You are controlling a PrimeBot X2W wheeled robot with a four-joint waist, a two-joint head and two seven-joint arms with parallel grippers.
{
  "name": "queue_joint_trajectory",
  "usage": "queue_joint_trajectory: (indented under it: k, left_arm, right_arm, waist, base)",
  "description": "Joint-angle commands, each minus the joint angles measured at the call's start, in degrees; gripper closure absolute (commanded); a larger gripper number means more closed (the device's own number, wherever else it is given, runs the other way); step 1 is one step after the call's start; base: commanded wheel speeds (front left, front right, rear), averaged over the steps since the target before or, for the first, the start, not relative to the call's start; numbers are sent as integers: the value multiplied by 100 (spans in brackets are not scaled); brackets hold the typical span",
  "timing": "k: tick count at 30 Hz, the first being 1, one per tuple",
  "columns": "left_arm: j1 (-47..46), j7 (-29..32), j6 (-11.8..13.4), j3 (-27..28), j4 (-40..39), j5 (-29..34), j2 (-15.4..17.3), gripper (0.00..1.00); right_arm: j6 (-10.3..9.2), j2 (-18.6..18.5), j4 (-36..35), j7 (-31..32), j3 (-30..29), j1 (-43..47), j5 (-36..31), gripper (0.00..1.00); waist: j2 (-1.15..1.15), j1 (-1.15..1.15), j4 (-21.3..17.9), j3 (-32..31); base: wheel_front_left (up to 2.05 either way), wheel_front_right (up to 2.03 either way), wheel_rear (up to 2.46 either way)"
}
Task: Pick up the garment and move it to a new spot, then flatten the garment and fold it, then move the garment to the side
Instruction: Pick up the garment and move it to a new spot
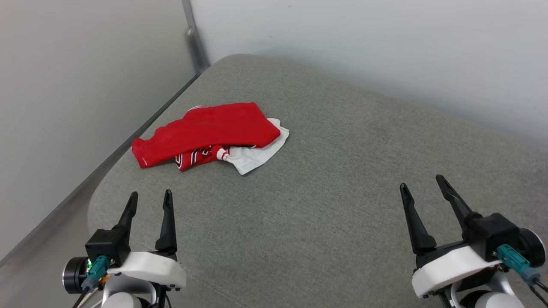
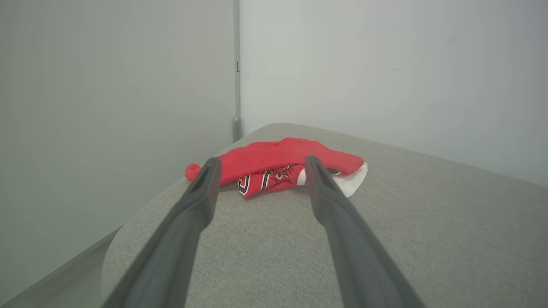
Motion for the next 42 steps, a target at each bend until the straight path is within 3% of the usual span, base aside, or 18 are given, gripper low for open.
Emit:
queue_joint_trajectory:
  k: [1,10,17,25,32,38,42]
  left_arm:
    - [-41,-17,-23,21,-13,3,-4,0]
    - [-977,56,-101,117,468,-341,154,0]
    - [-2564,854,-175,71,879,-714,832,0]
    - [-3923,2540,-188,136,1516,-1317,1699,0]
    - [-4390,4332,-192,222,2467,-1734,2360,0]
    - [-4423,5244,-36,383,3142,-2014,2563,0]
    - [-4041,6025,27,327,3842,-2189,2410,0]
  right_arm:
    - [-4,8,-23,-12,12,-73,-1,0]
    - [-4,7,-141,81,104,-306,-104,0]
    - [-4,7,-310,150,153,-661,-247,0]
    - [-4,5,-393,27,136,-1155,-307,0]
    - [-4,6,-267,-157,136,-1418,-262,0]
    - [-4,6,-235,-250,153,-1587,-253,0]
    - [-4,7,-236,-276,118,-1685,-284,0]
  waist:
    - [0,0,-11,16]
    - [0,0,-316,384]
    - [0,0,-869,1082]
    - [0,0,-1580,2028]
    - [0,0,-2012,2548]
    - [0,0,-2234,2823]
    - [0,0,-2336,2905]
  base:
    - [0,0,0]
    - [0,0,0]
    - [0,0,0]
    - [0,0,0]
    - [0,0,0]
    - [0,0,0]
    - [0,0,0]
